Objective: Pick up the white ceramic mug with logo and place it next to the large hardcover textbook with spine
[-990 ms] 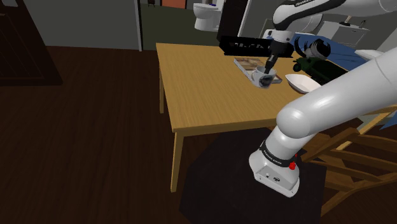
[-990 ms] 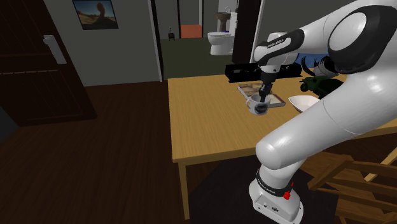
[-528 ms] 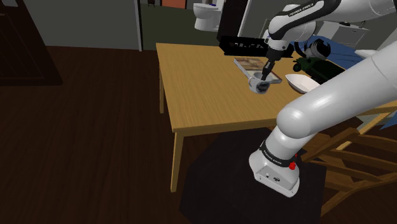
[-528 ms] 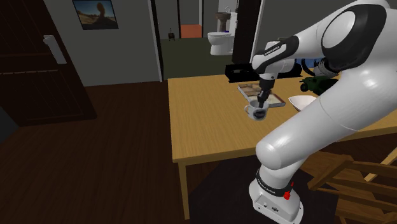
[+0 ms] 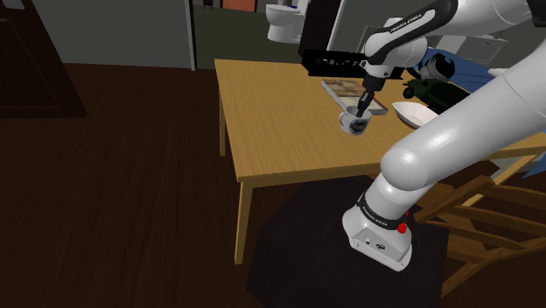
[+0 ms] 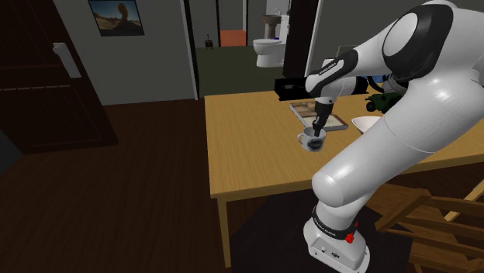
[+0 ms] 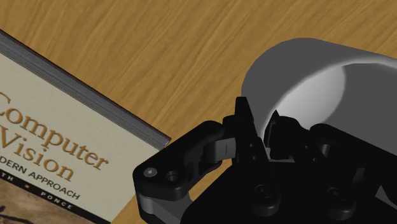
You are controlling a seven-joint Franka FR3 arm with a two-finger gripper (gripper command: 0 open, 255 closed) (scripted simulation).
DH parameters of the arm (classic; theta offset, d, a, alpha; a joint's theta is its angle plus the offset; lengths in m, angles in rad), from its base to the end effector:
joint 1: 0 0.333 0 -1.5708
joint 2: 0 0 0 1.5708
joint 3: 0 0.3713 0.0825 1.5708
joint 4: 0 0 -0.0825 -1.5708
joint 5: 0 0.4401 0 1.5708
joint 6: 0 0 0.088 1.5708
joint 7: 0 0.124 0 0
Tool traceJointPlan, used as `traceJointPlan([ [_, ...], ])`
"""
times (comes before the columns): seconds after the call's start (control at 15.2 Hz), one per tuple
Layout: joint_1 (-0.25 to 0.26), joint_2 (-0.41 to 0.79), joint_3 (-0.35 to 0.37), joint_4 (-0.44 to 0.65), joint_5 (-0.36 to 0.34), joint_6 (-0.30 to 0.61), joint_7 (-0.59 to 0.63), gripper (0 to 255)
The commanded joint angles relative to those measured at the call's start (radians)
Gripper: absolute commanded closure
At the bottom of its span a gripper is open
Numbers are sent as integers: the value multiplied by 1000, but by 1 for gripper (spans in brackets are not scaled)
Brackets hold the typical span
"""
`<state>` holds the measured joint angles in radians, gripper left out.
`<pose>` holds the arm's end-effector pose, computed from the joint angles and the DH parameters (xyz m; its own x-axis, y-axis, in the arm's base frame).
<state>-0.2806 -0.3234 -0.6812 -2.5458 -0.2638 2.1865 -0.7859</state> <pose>0.2515 -0.3701 0.3506 0.9979 0.0247 -0.0606 0.0210 -0.9978 -0.0623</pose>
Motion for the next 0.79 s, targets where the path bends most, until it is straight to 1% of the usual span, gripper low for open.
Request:
traceJointPlan([
  [0.0, 0, 1, 0, 0, 0, 1, 0, 255],
  [0.2, 0, 1, 0, 0, 0, 1, 0, 255],
  [0.26, 0, 1, 0, 0, 0, 1, 0, 0],
  [0.59, 0, 1, 0, 0, 0, 1, 0, 0],
  [0.73, -5, -40, 21, 41, -6, -78, 10, 0],
])
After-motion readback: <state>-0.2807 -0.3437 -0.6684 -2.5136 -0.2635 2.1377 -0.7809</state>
